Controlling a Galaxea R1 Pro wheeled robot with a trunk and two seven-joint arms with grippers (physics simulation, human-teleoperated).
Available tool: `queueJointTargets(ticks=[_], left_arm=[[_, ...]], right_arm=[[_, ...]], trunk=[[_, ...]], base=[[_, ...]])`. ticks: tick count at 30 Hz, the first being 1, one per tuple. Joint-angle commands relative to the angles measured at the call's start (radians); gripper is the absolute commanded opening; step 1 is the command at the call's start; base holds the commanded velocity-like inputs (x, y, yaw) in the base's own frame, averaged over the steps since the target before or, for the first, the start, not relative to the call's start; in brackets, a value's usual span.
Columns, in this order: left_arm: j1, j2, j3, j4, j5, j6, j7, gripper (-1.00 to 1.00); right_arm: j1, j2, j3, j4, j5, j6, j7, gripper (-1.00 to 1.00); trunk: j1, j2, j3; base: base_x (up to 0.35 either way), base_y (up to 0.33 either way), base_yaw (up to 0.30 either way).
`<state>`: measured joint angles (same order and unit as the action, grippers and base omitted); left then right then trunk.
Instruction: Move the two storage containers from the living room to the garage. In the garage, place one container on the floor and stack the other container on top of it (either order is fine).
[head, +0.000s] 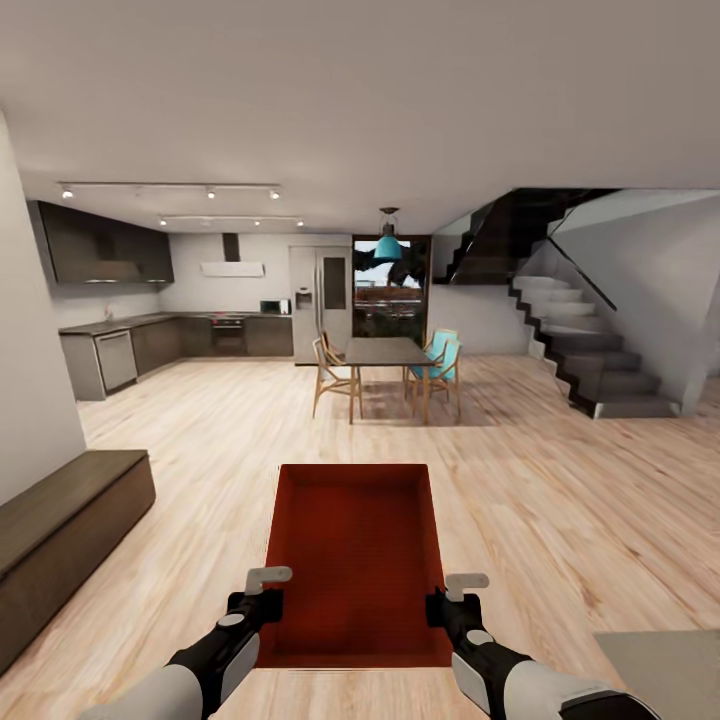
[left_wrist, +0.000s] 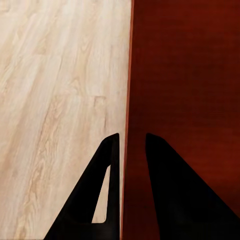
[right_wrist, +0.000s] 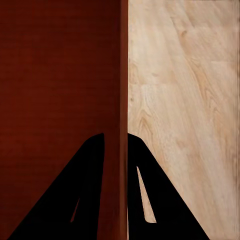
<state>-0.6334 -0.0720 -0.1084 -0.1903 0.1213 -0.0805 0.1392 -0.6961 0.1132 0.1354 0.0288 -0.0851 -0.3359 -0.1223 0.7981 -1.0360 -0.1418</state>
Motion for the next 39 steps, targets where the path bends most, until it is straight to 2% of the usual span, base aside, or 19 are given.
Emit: queueJointTargets(ticks=[1,16,39], left_arm=[[-0.001,0.026,0.009,0.002,0.006,-0.004,0.019,-1.0],[-0.001,0.026,0.009,0.002,0.006,-0.004,0.019,-1.0],[-0.001,0.026,0.009,0.002,0.006,-0.004,0.019,-1.0]], right_arm=[[-0.002,-0.001,-0.01,0.002,-0.03,-0.01,-0.005,-1.0],[-0.002,-0.001,-0.01,0.002,-0.03,-0.009,-0.004,-1.0],[-0.002,-0.001,-0.01,0.002,-0.03,-0.01,-0.005,-1.0]], trunk=[[0.001,-0.001,-0.001],[0.001,-0.001,-0.009],[0.001,-0.001,-0.011]], base=[[0.318,0.0,-0.265],[0.318,0.0,-0.243],[0.318,0.0,-0.011]])
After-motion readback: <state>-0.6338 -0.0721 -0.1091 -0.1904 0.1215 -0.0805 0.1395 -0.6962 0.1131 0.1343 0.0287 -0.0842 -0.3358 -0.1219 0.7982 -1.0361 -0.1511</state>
